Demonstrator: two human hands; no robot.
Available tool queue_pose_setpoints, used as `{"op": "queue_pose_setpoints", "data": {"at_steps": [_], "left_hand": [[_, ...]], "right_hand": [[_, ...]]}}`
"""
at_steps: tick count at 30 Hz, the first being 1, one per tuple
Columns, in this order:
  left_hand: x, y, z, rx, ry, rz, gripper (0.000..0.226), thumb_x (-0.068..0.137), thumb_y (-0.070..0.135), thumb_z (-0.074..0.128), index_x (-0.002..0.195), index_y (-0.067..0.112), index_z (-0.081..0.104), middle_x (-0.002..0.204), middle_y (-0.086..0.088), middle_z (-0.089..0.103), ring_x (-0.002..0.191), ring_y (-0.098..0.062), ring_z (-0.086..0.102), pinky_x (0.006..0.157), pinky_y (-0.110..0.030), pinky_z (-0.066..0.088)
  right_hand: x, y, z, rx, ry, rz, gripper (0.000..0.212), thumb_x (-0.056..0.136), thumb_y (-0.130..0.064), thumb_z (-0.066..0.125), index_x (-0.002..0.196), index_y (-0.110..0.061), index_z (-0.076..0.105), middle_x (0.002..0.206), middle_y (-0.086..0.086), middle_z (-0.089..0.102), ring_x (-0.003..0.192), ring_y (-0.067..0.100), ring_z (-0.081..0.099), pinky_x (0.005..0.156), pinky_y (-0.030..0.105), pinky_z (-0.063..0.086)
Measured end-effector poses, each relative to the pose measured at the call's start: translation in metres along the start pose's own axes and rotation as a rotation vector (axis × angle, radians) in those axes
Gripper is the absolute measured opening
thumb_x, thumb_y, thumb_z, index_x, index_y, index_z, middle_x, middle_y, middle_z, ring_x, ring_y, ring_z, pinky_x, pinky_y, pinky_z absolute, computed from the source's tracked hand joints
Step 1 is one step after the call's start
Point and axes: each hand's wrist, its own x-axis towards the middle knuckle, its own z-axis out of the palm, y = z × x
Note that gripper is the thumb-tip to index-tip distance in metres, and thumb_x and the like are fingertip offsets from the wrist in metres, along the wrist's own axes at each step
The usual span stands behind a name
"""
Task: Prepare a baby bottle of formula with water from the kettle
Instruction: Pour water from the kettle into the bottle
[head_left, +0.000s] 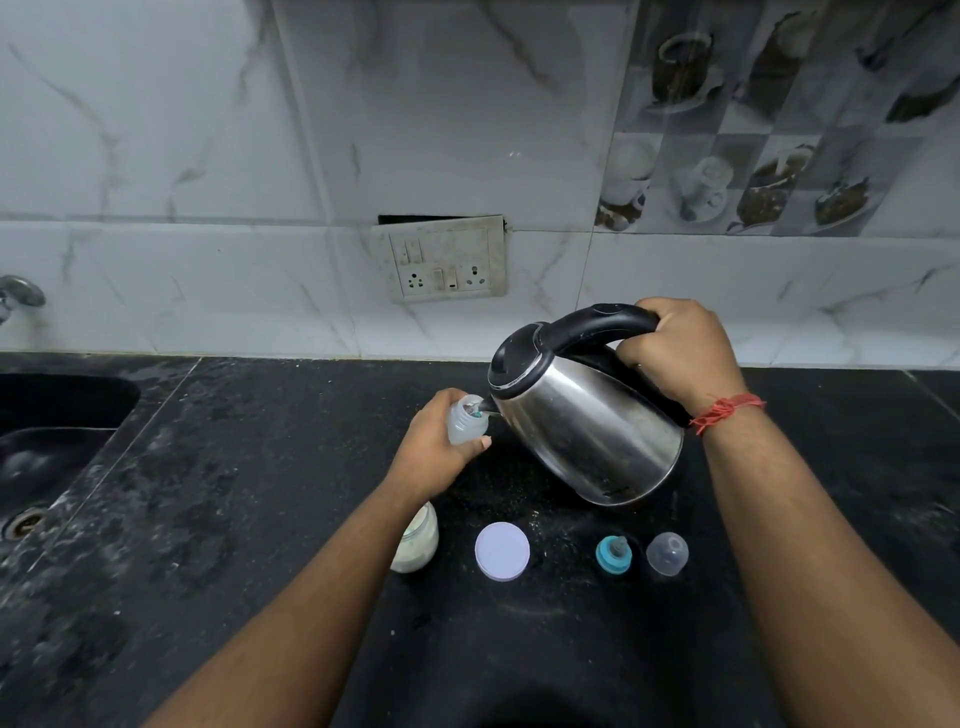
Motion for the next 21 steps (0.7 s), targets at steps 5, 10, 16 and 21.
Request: {"op": "queue_pose_setpoints", "data": {"at_steps": [5,10,16,21], "left_hand": [[-0.01,0.008,0.002,-0.117,0.021,-0.024,0.044,0.083,0.016,0.083,0.117,0.024,0.056,0.109,0.008,0.066,0.096,-0.006,0.062,0.072,-0.008,0.045],[-0.013,0.01,0.011,-0.191,0.026,-0.045,0.049,0.082,0.018,0.084,0.121,0.026,0.056,0.113,0.009,0.068,0.105,-0.009,0.065,0.093,-0.03,0.053],[-0.023,0.006,0.022,-0.203,0.061,-0.077,0.053,0.08,0.021,0.086,0.123,0.025,0.056,0.116,0.007,0.068,0.108,-0.012,0.065,0.097,-0.034,0.053],[-0.038,0.005,0.027,-0.22,0.053,-0.12,0.049,0.082,0.016,0.085,0.122,0.024,0.057,0.115,0.007,0.068,0.107,-0.01,0.064,0.092,-0.027,0.052]], "right_hand": [[-0.004,0.025,0.005,0.211,0.037,0.095,0.015,0.059,0.002,0.062,0.064,-0.012,0.059,0.047,-0.004,0.046,0.048,0.019,0.044,0.052,0.027,0.034],[-0.011,0.05,0.014,0.434,0.073,0.173,0.019,0.058,0.007,0.06,0.06,-0.011,0.054,0.05,-0.005,0.04,0.044,0.012,0.036,0.045,0.022,0.027],[-0.015,0.082,0.038,0.603,0.175,0.269,0.024,0.05,0.004,0.056,0.068,-0.009,0.064,0.061,0.004,0.045,0.057,0.017,0.041,0.054,0.028,0.032],[-0.011,0.105,0.059,0.634,0.165,0.313,0.037,0.058,0.015,0.054,0.069,-0.018,0.065,0.06,0.001,0.05,0.053,0.014,0.046,0.048,0.023,0.035]]}}
